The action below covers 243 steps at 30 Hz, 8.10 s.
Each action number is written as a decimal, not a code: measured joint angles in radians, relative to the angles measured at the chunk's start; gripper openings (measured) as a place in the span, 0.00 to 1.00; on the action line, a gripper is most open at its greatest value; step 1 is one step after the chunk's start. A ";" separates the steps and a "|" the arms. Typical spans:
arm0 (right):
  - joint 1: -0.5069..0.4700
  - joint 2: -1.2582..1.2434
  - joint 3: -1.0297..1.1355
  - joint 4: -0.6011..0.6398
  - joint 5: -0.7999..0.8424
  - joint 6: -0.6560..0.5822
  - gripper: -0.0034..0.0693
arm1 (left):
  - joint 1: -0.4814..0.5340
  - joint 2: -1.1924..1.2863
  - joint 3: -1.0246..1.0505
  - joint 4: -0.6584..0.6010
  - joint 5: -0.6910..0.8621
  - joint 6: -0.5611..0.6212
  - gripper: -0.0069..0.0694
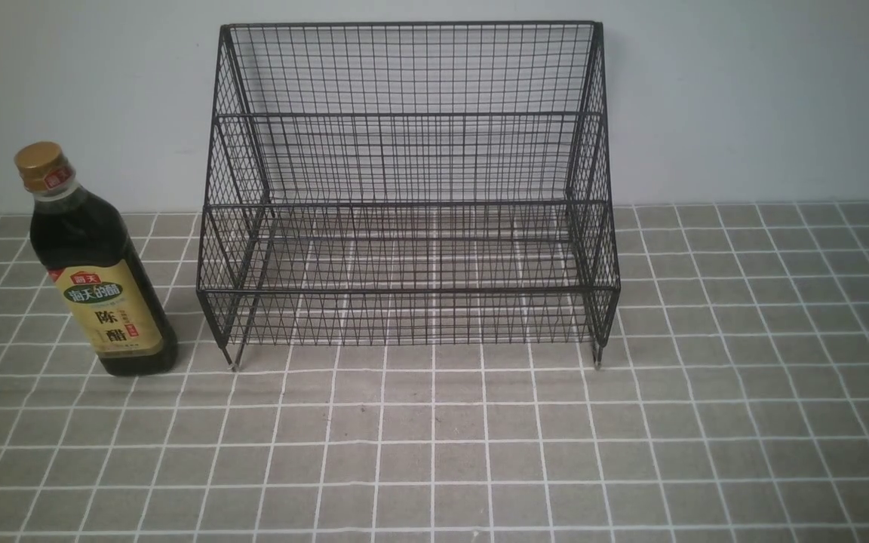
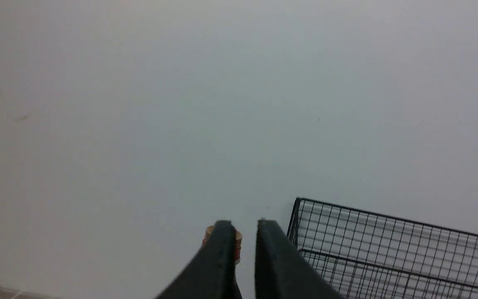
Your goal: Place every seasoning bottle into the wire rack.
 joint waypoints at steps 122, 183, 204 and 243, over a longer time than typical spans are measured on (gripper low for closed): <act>0.000 0.000 0.000 -0.001 0.000 0.000 0.03 | -0.199 1.070 -0.980 0.030 0.580 0.098 0.74; 0.000 0.000 0.000 -0.001 0.000 0.000 0.03 | -0.090 -0.420 -0.072 0.138 0.891 0.113 0.08; 0.000 0.000 -0.001 -0.001 0.001 0.000 0.03 | -0.048 -0.495 0.214 0.189 0.837 0.117 0.08; 0.000 0.000 -0.001 0.000 0.001 0.000 0.03 | -0.048 -0.495 0.214 0.189 0.837 0.118 0.08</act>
